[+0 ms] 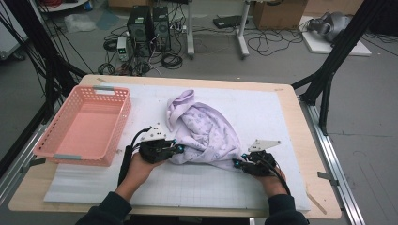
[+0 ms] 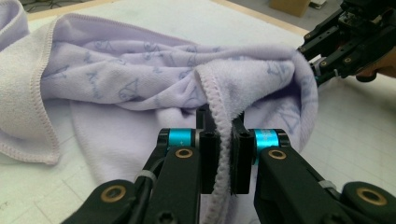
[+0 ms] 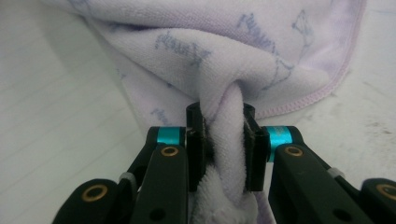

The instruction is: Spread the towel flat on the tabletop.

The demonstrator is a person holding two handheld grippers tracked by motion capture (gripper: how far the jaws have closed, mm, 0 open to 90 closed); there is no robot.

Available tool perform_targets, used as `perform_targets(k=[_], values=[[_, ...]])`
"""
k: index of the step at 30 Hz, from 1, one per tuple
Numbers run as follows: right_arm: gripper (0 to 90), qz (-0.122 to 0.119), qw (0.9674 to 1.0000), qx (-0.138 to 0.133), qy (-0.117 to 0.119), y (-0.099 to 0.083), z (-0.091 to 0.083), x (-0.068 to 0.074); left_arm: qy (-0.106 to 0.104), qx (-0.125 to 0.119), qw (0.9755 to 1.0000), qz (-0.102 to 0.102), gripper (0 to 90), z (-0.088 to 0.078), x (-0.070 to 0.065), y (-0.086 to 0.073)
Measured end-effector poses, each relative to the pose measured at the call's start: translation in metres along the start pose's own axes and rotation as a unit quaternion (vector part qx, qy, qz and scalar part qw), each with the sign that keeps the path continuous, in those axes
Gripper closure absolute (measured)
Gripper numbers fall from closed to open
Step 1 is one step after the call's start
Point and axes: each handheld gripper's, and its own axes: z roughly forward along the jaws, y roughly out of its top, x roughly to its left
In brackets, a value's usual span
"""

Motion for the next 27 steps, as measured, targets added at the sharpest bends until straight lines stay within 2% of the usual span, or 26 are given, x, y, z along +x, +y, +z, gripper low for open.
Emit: perform_targets(k=[2, 4, 6, 9, 12, 15, 17, 20, 23, 26, 27], values=[[75.6, 0.011, 0.9996, -0.006, 0.026, 0.002, -0.012, 0.005, -0.008, -0.013, 0.9999, -0.004, 84.9, -0.009, -0.003, -0.001], [75.4, 0.012, 0.9991, -0.019, 0.036, 0.005, -0.024, 0.010, -0.018, -0.025, 0.9995, -0.009, 84.9, -0.017, -0.005, -0.002], [75.0, 0.005, 0.9989, -0.030, 0.034, 0.011, -0.033, 0.013, -0.014, -0.029, 0.9995, -0.006, 84.9, -0.020, -0.003, -0.001], [74.3, 0.002, 0.9990, -0.045, 0.006, 0.025, -0.035, 0.013, 0.005, -0.036, 0.9992, -0.015, 84.9, -0.017, 0.005, 0.003], [73.7, 0.004, 0.9985, -0.053, -0.012, 0.040, -0.025, 0.006, 0.045, -0.044, 0.9974, -0.035, 84.8, -0.012, 0.019, 0.008], [73.0, 0.024, 0.9966, -0.071, -0.032, 0.054, -0.009, -0.007, 0.072, -0.049, 0.9948, -0.054, 84.4, -0.006, 0.034, 0.011], [73.2, 0.032, 0.9947, -0.078, -0.059, 0.062, 0.004, -0.014, 0.092, -0.048, 0.9935, -0.047, 84.4, -0.001, 0.040, 0.012], [73.1, 0.042, 0.9932, -0.073, -0.079, 0.070, 0.025, -0.024, 0.126, -0.029, 0.9911, -0.033, 84.5, 0.007, 0.049, 0.012], [71.1, 0.055, 0.9910, -0.067, -0.102, 0.076, 0.043, -0.029, 0.148, -0.021, 0.9884, -0.026, 84.6, 0.015, 0.056, 0.009], [63.1, 0.094, 0.9885, -0.066, -0.099, 0.078, 0.054, -0.029, 0.158, -0.005, 0.9869, -0.034, 84.6, 0.019, 0.062, 0.005], [60.2, 0.097, 0.9885, -0.072, -0.091, 0.078, 0.053, -0.028, 0.160, -0.005, 0.9863, -0.038, 84.6, 0.019, 0.064, 0.004]])
